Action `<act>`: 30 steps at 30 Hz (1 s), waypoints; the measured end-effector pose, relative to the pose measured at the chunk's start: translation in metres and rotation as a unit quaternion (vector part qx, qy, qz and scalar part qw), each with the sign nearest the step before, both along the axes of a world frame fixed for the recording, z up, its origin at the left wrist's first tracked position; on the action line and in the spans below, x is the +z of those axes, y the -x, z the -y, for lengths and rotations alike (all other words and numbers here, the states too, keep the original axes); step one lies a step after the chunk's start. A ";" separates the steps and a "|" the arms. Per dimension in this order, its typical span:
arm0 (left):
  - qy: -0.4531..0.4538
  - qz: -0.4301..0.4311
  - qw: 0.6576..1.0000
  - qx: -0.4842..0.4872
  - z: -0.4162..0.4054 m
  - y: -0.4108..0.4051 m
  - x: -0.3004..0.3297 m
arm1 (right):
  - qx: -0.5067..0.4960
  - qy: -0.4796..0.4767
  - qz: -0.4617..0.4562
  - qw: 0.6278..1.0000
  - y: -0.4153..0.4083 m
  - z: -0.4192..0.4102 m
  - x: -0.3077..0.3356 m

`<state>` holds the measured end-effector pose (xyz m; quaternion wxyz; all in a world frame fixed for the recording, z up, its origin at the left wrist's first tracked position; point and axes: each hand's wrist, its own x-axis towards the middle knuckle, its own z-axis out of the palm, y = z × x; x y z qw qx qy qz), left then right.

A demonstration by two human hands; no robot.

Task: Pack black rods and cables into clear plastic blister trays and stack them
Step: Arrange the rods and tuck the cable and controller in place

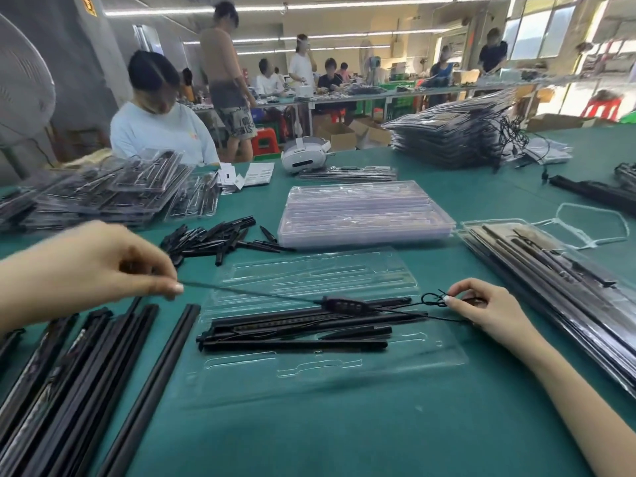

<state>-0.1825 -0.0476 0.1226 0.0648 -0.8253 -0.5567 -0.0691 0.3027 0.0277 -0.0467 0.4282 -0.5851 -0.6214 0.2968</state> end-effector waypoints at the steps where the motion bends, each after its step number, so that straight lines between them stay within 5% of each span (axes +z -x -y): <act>1: 0.040 0.001 0.999 0.019 -0.003 -0.003 -0.006 | 0.002 -0.004 0.006 1.000 0.000 0.001 0.001; 5: 0.192 -0.054 0.975 0.103 0.004 -0.004 -0.059 | 0.022 -0.033 0.051 0.998 0.003 0.005 0.002; 10: 0.052 -0.155 0.980 0.112 0.017 -0.050 -0.091 | 0.022 -0.077 0.100 0.992 0.002 0.008 0.004; 13: -0.064 -0.022 0.996 -0.061 0.021 -0.109 -0.099 | 0.015 -0.080 0.119 0.990 0.002 0.009 0.002; 15: 0.001 0.052 0.991 -0.122 0.021 -0.143 -0.108 | 0.014 -0.078 0.131 0.988 0.001 0.010 0.000; 22: 0.104 0.287 0.949 -0.079 -0.005 -0.161 -0.145 | 0.014 -0.080 0.151 0.985 0.000 0.011 0.002; 26: 0.152 0.334 0.928 -0.070 -0.004 -0.152 -0.146 | 0.019 -0.086 0.166 0.982 0.003 0.011 0.002; 30: 0.065 0.265 0.959 -0.075 -0.002 -0.148 -0.154 | 0.046 -0.093 0.188 0.977 0.002 0.013 0.006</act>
